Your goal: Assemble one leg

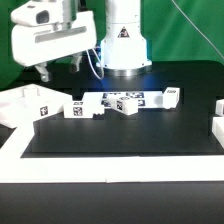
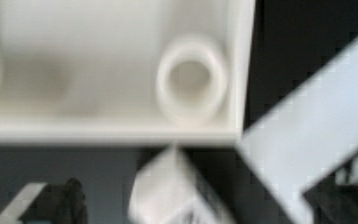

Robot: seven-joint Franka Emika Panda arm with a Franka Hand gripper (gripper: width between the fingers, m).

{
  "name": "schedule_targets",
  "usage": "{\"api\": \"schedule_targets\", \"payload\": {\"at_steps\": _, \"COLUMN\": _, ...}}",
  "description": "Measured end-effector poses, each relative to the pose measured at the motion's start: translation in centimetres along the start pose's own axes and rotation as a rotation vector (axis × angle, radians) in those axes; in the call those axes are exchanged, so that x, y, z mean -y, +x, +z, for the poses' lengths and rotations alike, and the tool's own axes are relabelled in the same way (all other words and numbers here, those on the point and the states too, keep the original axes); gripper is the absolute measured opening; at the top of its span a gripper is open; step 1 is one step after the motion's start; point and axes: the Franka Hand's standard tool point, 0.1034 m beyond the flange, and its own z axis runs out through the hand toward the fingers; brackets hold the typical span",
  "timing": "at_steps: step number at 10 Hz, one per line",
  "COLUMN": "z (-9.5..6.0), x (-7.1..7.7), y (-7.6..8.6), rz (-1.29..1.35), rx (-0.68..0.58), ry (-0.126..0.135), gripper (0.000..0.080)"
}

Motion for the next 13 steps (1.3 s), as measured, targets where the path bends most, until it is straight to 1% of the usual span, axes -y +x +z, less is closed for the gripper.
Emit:
{"api": "schedule_targets", "payload": {"at_steps": 2, "z": 2.7, "x": 0.8, "y": -2.1, "rz": 0.004, "rx": 0.006, "ry": 0.004, "gripper": 0.065}}
{"api": "schedule_targets", "payload": {"at_steps": 4, "z": 4.5, "x": 0.7, "y": -3.0, "rz": 0.004, "rx": 0.023, "ry": 0.028, "gripper": 0.065}}
{"api": "schedule_targets", "payload": {"at_steps": 5, "z": 5.1, "x": 0.8, "y": -3.2, "rz": 0.006, "rx": 0.027, "ry": 0.032, "gripper": 0.065}}
{"api": "schedule_targets", "payload": {"at_steps": 7, "z": 5.6, "x": 1.1, "y": -2.9, "rz": 0.002, "rx": 0.028, "ry": 0.035, "gripper": 0.065}}
{"api": "schedule_targets", "payload": {"at_steps": 8, "z": 5.6, "x": 1.1, "y": -3.0, "rz": 0.002, "rx": 0.029, "ry": 0.035, "gripper": 0.0527}}
{"api": "schedule_targets", "payload": {"at_steps": 9, "z": 5.6, "x": 1.1, "y": -3.0, "rz": 0.002, "rx": 0.029, "ry": 0.035, "gripper": 0.0527}}
{"api": "schedule_targets", "payload": {"at_steps": 11, "z": 5.6, "x": 1.1, "y": -3.0, "rz": 0.002, "rx": 0.029, "ry": 0.035, "gripper": 0.0252}}
{"api": "schedule_targets", "payload": {"at_steps": 12, "z": 5.6, "x": 1.1, "y": -3.0, "rz": 0.002, "rx": 0.029, "ry": 0.035, "gripper": 0.0252}}
{"api": "schedule_targets", "payload": {"at_steps": 13, "z": 5.6, "x": 1.1, "y": -3.0, "rz": 0.002, "rx": 0.028, "ry": 0.035, "gripper": 0.0071}}
